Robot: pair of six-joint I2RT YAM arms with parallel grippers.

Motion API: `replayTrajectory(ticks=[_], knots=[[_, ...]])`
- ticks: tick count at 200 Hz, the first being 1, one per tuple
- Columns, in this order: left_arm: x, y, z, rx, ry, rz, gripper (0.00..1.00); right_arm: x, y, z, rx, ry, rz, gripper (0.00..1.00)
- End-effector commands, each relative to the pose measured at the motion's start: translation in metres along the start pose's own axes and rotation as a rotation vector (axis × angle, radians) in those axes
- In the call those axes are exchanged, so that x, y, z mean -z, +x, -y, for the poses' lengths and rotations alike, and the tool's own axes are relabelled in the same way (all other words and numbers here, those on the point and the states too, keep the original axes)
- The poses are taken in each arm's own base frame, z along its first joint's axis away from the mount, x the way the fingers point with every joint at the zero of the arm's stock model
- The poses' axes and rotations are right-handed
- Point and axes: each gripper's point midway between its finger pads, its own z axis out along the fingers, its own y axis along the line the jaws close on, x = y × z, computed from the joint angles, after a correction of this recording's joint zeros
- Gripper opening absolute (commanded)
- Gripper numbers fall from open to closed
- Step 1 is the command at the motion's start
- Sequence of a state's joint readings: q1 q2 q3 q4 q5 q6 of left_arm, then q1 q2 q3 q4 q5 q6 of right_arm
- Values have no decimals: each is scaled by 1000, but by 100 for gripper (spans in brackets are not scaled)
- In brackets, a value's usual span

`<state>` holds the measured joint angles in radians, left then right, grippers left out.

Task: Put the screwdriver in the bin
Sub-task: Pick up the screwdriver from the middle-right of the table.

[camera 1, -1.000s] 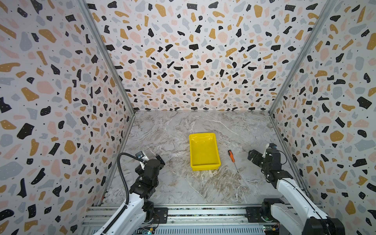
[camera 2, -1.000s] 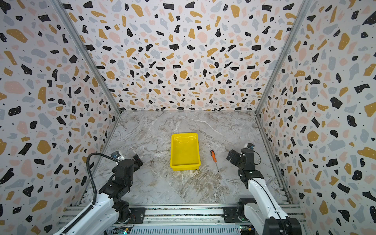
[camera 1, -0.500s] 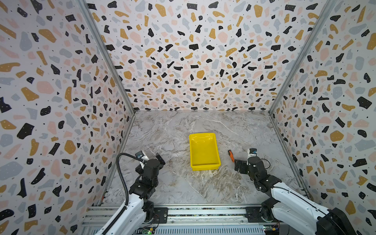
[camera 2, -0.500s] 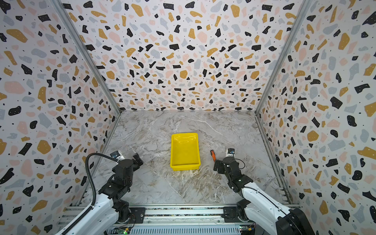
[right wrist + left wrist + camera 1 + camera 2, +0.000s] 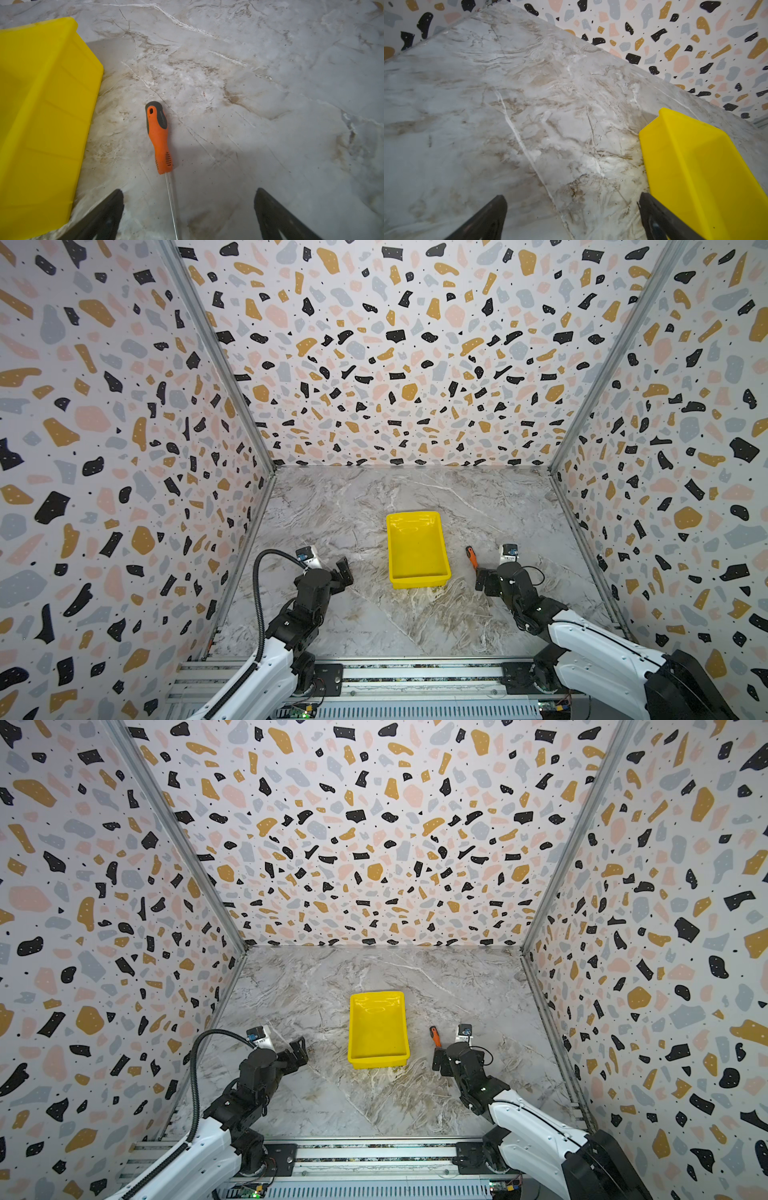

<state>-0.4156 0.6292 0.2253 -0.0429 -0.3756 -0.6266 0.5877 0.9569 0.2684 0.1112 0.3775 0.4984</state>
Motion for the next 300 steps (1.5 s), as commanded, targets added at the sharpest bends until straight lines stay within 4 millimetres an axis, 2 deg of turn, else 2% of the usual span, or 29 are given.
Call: replayTrajectory(ticks=[1, 24, 61, 85, 105, 136, 159, 199, 206, 212, 223, 228, 300], knots=[[1, 2, -17, 5, -101, -6, 100, 2, -20, -7, 8, 7, 47, 99], [-1, 1, -25, 13, -158, -5, 100, -2, -16, -9, 22, 16, 17, 99], [-4, 4, -24, 2, -162, -29, 100, -10, -13, -15, 46, 26, -46, 100], [-2, 2, -23, 8, -151, -17, 100, -16, -24, -29, 61, 11, -83, 100], [0, 2, -23, 15, -145, -6, 100, -26, -38, -32, 53, 38, -121, 100], [1, 1, -24, 20, -139, 1, 100, -47, -46, -34, -87, -81, -211, 100], [1, 1, -23, 20, -136, -1, 100, -58, -48, -30, -173, -147, -267, 93], [1, 1, -24, 19, -139, -1, 100, -60, -45, -27, -109, -131, -291, 84], [1, 1, -23, 19, -139, -1, 100, -60, -44, -28, -99, -135, -292, 77], [1, 2, -23, 19, -138, -2, 100, -59, -44, -29, -93, -137, -294, 75], [1, 1, -23, 19, -139, -1, 100, -60, -41, -30, -77, -127, -300, 62], [1, 1, -23, 19, -137, -2, 100, -60, -41, -29, -70, -118, -301, 59], [0, 2, -23, 19, -135, -6, 100, -67, -34, -41, 56, -47, -322, 56]])
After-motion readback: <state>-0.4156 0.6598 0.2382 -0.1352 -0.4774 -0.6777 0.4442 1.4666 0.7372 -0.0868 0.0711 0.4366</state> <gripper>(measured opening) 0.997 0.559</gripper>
